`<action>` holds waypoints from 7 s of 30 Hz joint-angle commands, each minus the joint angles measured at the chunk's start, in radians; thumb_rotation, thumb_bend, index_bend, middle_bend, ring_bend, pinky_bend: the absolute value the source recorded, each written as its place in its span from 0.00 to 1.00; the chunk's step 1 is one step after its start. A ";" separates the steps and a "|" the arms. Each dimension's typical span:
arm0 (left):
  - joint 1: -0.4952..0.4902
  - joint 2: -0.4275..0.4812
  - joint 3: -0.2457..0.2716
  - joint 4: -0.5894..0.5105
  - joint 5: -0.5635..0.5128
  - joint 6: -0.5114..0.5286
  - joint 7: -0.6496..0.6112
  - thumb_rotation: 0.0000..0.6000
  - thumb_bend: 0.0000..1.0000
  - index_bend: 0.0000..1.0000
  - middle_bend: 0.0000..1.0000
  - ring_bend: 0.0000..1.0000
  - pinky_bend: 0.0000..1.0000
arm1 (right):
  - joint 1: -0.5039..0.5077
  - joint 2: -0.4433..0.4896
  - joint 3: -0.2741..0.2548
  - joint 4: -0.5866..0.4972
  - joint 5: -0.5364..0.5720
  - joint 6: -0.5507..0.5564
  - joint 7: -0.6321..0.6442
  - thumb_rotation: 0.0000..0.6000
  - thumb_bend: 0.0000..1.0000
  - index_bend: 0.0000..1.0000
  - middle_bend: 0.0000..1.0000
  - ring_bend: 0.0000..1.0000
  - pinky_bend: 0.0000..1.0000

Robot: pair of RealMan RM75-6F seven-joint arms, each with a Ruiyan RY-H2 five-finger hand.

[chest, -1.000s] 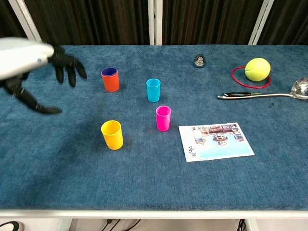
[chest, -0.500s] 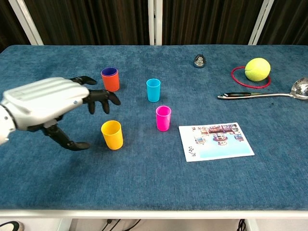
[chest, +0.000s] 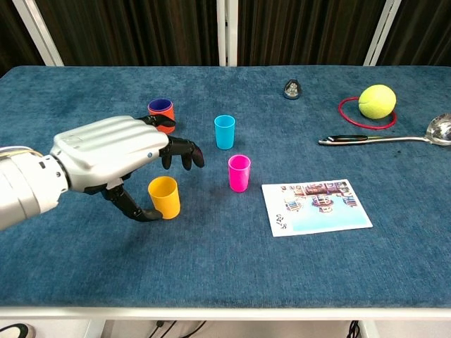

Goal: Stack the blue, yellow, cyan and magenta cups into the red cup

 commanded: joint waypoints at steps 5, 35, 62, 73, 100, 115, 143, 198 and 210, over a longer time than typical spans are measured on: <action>-0.003 -0.003 -0.005 0.012 -0.041 -0.020 0.033 1.00 0.19 0.34 0.34 0.39 0.08 | -0.002 0.000 0.002 0.015 0.010 -0.004 0.017 1.00 0.30 0.00 0.00 0.00 0.00; -0.017 -0.010 -0.015 0.016 -0.035 -0.029 0.006 1.00 0.28 0.47 0.49 0.55 0.29 | -0.001 -0.016 0.003 0.031 0.014 -0.009 0.020 1.00 0.31 0.00 0.00 0.00 0.00; -0.232 -0.010 -0.328 0.279 -0.384 -0.140 -0.057 1.00 0.29 0.46 0.48 0.53 0.25 | -0.003 -0.013 -0.006 -0.008 -0.027 0.020 -0.013 1.00 0.31 0.00 0.00 0.00 0.00; -0.272 -0.075 -0.302 0.429 -0.407 -0.161 -0.094 1.00 0.29 0.46 0.48 0.53 0.25 | 0.001 -0.012 -0.005 -0.003 -0.020 0.011 -0.007 1.00 0.31 0.00 0.00 0.00 0.00; -0.268 -0.040 -0.251 0.364 -0.388 -0.122 -0.092 1.00 0.25 0.26 0.29 0.28 0.20 | 0.002 -0.018 -0.002 0.010 -0.007 0.002 -0.004 1.00 0.31 0.00 0.00 0.00 0.00; -0.337 -0.134 -0.183 0.274 -0.239 -0.101 0.018 1.00 0.23 0.23 0.26 0.26 0.19 | -0.003 -0.029 -0.010 0.028 -0.015 0.007 0.017 1.00 0.31 0.00 0.00 0.00 0.00; -0.386 -0.231 -0.207 0.512 -0.297 -0.215 -0.049 1.00 0.23 0.35 0.34 0.38 0.27 | 0.009 -0.027 -0.002 0.060 0.014 -0.031 0.052 1.00 0.31 0.00 0.00 0.00 0.00; -0.297 0.001 -0.230 0.309 -0.522 -0.108 0.076 1.00 0.34 0.48 0.47 0.50 0.40 | 0.016 -0.028 -0.005 0.039 0.022 -0.054 0.013 1.00 0.31 0.00 0.00 0.00 0.00; -0.297 -0.033 -0.215 0.366 -0.489 -0.121 0.015 1.00 0.28 0.20 0.28 0.33 0.35 | 0.019 -0.031 -0.004 0.047 0.030 -0.064 0.019 1.00 0.31 0.00 0.00 0.00 0.00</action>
